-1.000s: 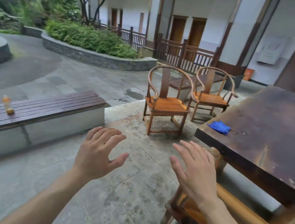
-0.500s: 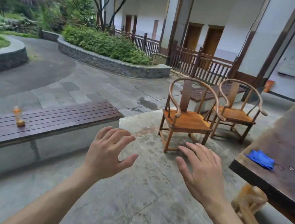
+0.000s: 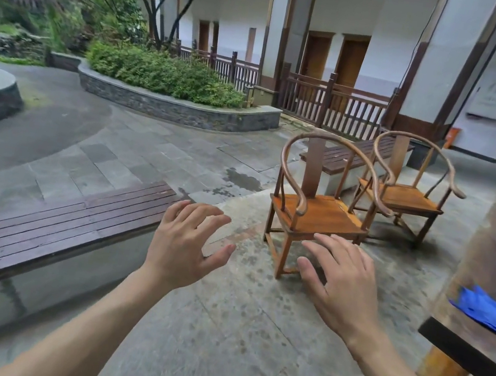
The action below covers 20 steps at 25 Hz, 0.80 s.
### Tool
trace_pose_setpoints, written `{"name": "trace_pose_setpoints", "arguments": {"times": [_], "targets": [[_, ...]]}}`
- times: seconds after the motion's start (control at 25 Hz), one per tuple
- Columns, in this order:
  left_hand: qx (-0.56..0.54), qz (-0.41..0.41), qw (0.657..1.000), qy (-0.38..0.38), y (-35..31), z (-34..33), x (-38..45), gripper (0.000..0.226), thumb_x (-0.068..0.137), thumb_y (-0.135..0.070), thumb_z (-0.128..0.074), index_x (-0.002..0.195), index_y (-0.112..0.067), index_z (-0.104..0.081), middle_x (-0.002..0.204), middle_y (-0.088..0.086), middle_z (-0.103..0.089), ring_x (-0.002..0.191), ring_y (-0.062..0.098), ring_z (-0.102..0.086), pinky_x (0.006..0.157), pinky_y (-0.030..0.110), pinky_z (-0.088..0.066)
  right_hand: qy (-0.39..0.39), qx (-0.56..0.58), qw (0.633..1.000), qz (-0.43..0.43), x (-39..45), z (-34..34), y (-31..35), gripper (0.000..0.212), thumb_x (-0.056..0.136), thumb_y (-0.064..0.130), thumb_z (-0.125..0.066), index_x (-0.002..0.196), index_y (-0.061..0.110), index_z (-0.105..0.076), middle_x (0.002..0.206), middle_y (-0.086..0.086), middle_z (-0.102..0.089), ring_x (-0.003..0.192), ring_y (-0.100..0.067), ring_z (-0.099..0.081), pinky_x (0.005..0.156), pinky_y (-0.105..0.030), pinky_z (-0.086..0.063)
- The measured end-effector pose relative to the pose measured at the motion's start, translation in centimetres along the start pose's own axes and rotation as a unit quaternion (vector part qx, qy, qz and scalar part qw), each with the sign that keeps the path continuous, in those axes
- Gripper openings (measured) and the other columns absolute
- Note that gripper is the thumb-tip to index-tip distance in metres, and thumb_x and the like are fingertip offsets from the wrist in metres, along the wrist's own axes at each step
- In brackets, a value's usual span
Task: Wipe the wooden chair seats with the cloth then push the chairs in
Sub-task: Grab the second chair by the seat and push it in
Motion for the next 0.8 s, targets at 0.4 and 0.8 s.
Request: {"name": "trace_pose_setpoints", "arguments": {"times": [0.4,0.8], "targets": [[0.022,0.051,0.998,0.006,11.2,-14.9,12.2,0.060,0.100,-0.064,-0.032,0.113,-0.020,-0.072,0.116,-0.002,-0.070,0.110,0.022,-0.065,0.105,0.047,-0.042,0.004,0.031,0.999,0.036,18.2,-13.7,-8.8,0.050,0.099,0.056,-0.036,0.117,0.025,-0.071,0.127,0.004,-0.067,0.127,-0.020,-0.054,0.106,-0.048,-0.037],[0.022,0.046,0.998,0.039,29.1,-32.4,19.7,0.058,0.098,-0.064,-0.036,0.113,-0.021,-0.071,0.115,-0.001,-0.069,0.110,0.024,-0.064,0.102,0.049,-0.043,0.038,-0.019,0.998,0.036,34.5,-33.6,-12.1,0.055,0.100,0.060,-0.031,0.121,0.026,-0.068,0.128,0.003,-0.067,0.128,-0.021,-0.055,0.108,-0.045,-0.032]]}}
Point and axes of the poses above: each hand's wrist, its own x-axis towards the middle knuckle, its own z-axis out of the back of the hand, y = z × x, the point moved 6 cm from there along x, towards the middle knuckle
